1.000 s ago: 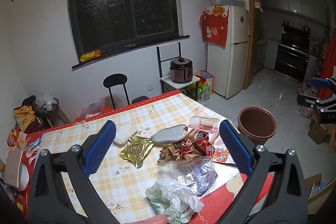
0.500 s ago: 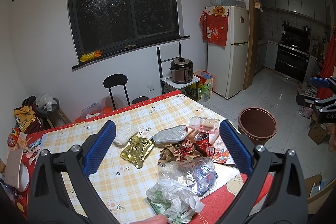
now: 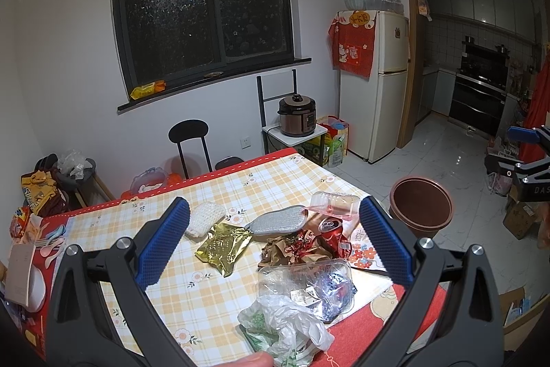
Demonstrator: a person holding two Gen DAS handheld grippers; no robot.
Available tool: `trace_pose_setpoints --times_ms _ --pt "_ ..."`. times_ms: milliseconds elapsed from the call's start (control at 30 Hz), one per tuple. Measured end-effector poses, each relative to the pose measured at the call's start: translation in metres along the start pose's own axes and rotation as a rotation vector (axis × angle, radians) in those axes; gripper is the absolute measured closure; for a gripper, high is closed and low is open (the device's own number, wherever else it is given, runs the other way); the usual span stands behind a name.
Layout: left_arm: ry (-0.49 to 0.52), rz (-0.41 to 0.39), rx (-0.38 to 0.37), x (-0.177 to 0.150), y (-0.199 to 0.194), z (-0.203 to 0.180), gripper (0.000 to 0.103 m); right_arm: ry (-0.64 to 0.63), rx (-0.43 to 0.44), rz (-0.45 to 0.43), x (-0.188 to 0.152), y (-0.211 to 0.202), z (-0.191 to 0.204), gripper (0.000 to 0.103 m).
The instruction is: Collect trash
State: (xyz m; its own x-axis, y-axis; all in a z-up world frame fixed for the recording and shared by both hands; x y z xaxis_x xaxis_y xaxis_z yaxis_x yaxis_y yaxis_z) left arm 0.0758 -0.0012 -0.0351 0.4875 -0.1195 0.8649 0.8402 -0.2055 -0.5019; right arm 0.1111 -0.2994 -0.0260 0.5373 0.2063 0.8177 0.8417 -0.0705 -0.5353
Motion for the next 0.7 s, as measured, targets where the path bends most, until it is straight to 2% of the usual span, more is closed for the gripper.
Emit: trace_pose_setpoints --times_ms 700 --pt "-0.005 -0.001 -0.004 0.0036 -0.0010 -0.0016 0.006 -0.003 -0.003 0.000 0.0039 0.0013 -0.0001 0.005"
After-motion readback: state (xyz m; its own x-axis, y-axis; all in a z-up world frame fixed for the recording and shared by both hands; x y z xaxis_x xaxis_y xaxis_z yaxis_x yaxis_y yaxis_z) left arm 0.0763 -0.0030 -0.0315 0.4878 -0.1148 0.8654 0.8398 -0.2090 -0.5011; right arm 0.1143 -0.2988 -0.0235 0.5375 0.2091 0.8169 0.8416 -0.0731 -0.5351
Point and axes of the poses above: each gripper's, at about its wrist camera, not at the fingertips, and y roughly the way its jaws point, z to its left, x to its top, the point moved 9 cm from there along y, roughly the way its jaws point, and after that the axes turned 12 degrees about -x, right-handed, at the moved point
